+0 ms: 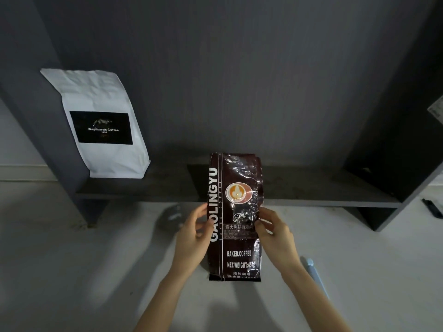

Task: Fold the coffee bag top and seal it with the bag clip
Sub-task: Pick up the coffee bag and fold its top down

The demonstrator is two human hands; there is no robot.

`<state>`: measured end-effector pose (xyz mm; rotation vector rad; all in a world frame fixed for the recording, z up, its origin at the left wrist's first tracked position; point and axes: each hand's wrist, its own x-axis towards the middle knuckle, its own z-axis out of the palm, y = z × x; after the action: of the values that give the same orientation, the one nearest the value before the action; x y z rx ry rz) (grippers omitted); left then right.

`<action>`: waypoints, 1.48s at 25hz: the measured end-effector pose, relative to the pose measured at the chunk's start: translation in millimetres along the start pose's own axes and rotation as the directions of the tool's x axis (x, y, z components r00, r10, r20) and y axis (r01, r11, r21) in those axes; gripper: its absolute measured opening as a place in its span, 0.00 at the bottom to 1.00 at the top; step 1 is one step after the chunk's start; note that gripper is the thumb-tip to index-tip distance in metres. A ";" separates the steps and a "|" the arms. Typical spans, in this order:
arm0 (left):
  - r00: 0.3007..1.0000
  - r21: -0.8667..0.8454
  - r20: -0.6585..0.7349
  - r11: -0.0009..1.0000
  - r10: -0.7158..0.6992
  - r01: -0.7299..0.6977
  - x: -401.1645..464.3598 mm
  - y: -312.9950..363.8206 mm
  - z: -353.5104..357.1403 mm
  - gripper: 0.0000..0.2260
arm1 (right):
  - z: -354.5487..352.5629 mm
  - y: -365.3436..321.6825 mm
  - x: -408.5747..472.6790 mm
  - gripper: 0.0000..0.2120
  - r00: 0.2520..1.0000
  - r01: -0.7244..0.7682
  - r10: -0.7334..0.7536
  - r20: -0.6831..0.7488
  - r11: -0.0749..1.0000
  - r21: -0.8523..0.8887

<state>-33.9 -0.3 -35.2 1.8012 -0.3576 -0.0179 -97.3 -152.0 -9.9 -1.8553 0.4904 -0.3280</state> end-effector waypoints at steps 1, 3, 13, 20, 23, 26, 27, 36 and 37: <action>1.000 -0.029 -0.009 0.999 -0.017 0.017 -4.4 -0.5 1.2 0.12 | -0.8 0.5 -2.7 0.16 1.000 -0.004 0.004 -0.008 1.000 0.011; 0.998 -0.086 -0.042 0.995 -0.046 0.042 -13.1 -1.8 3.1 0.09 | -2.6 3.1 -7.6 0.15 0.999 -0.012 0.014 -0.043 0.999 0.046; 0.991 -0.060 -0.134 0.998 -0.020 0.012 -38.7 7.4 -9.2 0.11 | -5.5 1.4 -30.2 0.10 0.989 0.065 -0.054 -0.141 0.995 0.070; 0.986 -0.008 -0.165 1.000 -0.009 0.008 -46.2 2.6 -23.0 0.08 | 6.0 -4.7 -36.7 0.10 0.987 0.106 -0.107 -0.117 0.994 -0.016; 0.986 0.020 -0.169 1.000 0.009 -0.005 -45.2 -0.5 -21.3 0.06 | 4.3 -4.8 -36.0 0.08 0.985 0.095 -0.095 -0.146 0.995 -0.004; 0.983 0.018 -0.181 1.000 0.020 -0.017 -44.3 0.3 -18.1 0.03 | 4.0 -3.2 -37.3 0.07 0.982 0.081 -0.077 -0.175 0.997 0.015; 0.984 0.021 -0.176 0.999 0.028 -0.025 -44.6 1.2 -17.5 0.04 | 4.8 -2.4 -38.1 0.07 0.980 0.077 -0.073 -0.183 0.997 0.014; 0.986 0.061 -0.160 0.998 0.045 -0.035 -40.5 -3.1 -18.1 0.09 | 6.4 -2.0 -38.4 0.06 0.992 0.043 -0.026 -0.121 0.990 0.134; 0.988 0.043 -0.153 0.999 0.036 -0.029 -40.1 -3.6 -18.4 0.08 | 5.9 -2.1 -38.3 0.07 0.993 0.044 -0.028 -0.117 0.990 0.136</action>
<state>-67.6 27.9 -40.9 1.8235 -0.2786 0.1514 -127.8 -128.0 -9.3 -1.7184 0.5000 -0.4836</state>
